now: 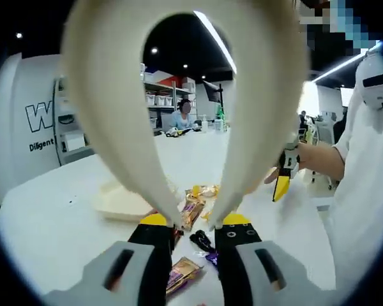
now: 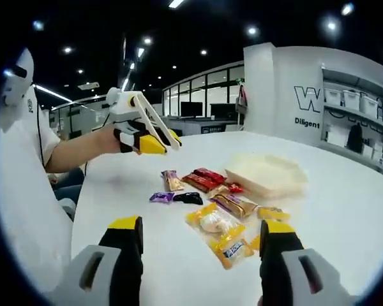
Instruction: Place the target food into the container with the food tongs after gripping and lifting it, then release it inside without dropping or visibly crushing the food.
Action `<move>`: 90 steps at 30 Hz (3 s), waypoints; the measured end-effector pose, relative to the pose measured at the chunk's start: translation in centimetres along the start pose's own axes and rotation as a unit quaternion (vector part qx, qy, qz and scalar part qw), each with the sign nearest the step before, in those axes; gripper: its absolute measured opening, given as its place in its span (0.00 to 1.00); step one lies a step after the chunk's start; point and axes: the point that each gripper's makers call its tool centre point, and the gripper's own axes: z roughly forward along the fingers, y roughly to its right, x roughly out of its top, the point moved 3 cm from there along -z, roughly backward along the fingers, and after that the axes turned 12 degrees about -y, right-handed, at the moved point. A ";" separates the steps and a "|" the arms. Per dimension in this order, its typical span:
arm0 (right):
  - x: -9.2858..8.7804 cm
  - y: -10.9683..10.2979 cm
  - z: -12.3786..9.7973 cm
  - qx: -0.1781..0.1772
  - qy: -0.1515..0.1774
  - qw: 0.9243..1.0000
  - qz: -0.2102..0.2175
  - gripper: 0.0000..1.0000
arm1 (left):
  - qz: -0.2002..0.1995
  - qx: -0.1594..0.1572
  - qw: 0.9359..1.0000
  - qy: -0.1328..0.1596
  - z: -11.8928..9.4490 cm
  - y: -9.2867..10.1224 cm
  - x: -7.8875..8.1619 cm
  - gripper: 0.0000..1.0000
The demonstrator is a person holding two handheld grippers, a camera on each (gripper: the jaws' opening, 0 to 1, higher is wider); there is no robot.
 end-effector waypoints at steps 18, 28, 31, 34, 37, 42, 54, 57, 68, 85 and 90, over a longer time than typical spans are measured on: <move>0.3 0.6 0.0 -0.002 0.001 1.000 0.001 0.76 | 0.017 -0.021 0.999 -0.032 1.9 -1.9 -0.8 0.24; 0.4 0.6 0.2 0.001 -0.001 1.000 -0.002 0.77 | 0.038 -0.035 0.997 -0.064 3.2 -2.6 -1.9 0.24; 0.4 0.6 0.3 0.002 -0.003 1.000 -0.003 0.77 | 0.045 -0.040 0.995 -0.075 3.6 -2.7 -2.3 0.24; 0.4 0.6 0.4 0.004 -0.003 1.000 -0.003 0.78 | 0.049 -0.042 0.994 -0.084 4.0 -3.0 -2.6 0.24; 0.4 0.5 0.4 0.005 -0.005 1.000 -0.005 0.78 | 0.054 -0.043 0.993 -0.094 4.4 -3.4 -2.9 0.24; 0.3 0.5 0.5 0.007 -0.008 1.000 -0.007 0.79 | 0.060 -0.046 0.991 -0.109 4.9 -3.9 -3.6 0.24; 0.2 0.3 0.6 0.010 -0.011 1.000 -0.007 0.78 | 0.070 -0.053 0.987 -0.136 6.0 -4.5 -4.7 0.24; 0.2 0.3 0.6 0.010 -0.011 1.000 -0.008 0.78 | 0.068 -0.055 0.987 -0.137 6.1 -4.7 -4.8 0.24; 0.1 0.2 0.7 0.013 -0.015 1.000 -0.010 0.78 | 0.064 -0.062 0.986 -0.141 6.2 -4.7 -4.9 0.25; 0.0 0.2 0.8 0.013 -0.017 1.000 -0.010 0.78 | 0.063 -0.083 0.982 -0.159 7.2 -3.8 -5.2 0.25; -0.1 0.2 0.9 0.014 -0.018 1.000 -0.012 0.78 | 0.057 -0.086 0.982 -0.157 7.4 -3.8 -5.2 0.24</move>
